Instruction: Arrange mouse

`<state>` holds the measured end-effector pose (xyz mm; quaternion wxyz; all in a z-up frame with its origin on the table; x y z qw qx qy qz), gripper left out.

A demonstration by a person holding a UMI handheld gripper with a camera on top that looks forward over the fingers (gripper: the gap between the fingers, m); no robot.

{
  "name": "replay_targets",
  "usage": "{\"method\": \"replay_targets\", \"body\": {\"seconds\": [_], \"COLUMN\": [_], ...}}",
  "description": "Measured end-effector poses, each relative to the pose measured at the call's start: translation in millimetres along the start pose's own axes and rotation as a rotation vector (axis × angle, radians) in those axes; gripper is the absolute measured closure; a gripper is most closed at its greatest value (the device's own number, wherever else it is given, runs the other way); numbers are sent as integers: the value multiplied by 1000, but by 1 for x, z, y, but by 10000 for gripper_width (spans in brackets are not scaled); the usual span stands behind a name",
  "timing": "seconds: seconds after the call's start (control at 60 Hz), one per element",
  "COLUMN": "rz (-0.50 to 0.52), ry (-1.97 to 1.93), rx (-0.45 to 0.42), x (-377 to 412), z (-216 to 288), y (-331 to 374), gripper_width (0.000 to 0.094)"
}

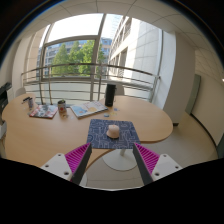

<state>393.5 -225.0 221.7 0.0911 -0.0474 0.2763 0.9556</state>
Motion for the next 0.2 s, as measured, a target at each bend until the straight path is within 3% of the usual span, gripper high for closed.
{"method": "replay_targets", "body": {"seconds": [0.2], "rz": [-5], "ry": [-12], "rx": [5], "x": [4], "z": [-2], "y": [8], "gripper_width": [90]}}
Point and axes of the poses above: the point between the fingertips, and its own axes, seen from behind it with the camera up: x to the left, z up, y backward, against the way the camera looks, the point moved 8 cm from there along y, backward, against the way the camera looks, and after that the axes turned 2 degrees about x, right-handed, at the moved point
